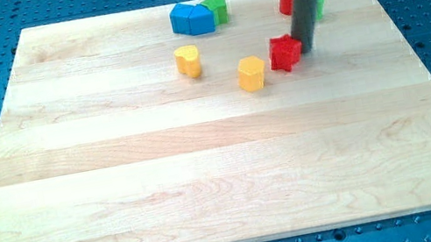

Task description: Push the yellow hexagon below the green circle

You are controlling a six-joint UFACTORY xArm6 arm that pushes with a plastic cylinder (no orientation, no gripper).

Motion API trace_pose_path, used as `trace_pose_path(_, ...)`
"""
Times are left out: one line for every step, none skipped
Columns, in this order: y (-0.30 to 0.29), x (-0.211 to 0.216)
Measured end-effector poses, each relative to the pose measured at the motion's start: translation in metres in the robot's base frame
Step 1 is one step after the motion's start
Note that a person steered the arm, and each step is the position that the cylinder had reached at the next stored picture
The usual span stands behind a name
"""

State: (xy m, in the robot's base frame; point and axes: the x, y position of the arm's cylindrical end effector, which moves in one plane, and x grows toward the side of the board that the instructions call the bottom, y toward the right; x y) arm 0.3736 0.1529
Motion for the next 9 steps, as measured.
trace_pose_path(-0.04,0.019)
trace_pose_path(-0.041,0.043)
trace_pose_path(-0.1,0.065)
trace_pose_path(-0.156,0.05)
trace_pose_path(-0.13,0.04)
trace_pose_path(-0.082,0.034)
trace_pose_path(-0.034,0.023)
trace_pose_path(0.007,-0.007)
trace_pose_path(0.029,-0.033)
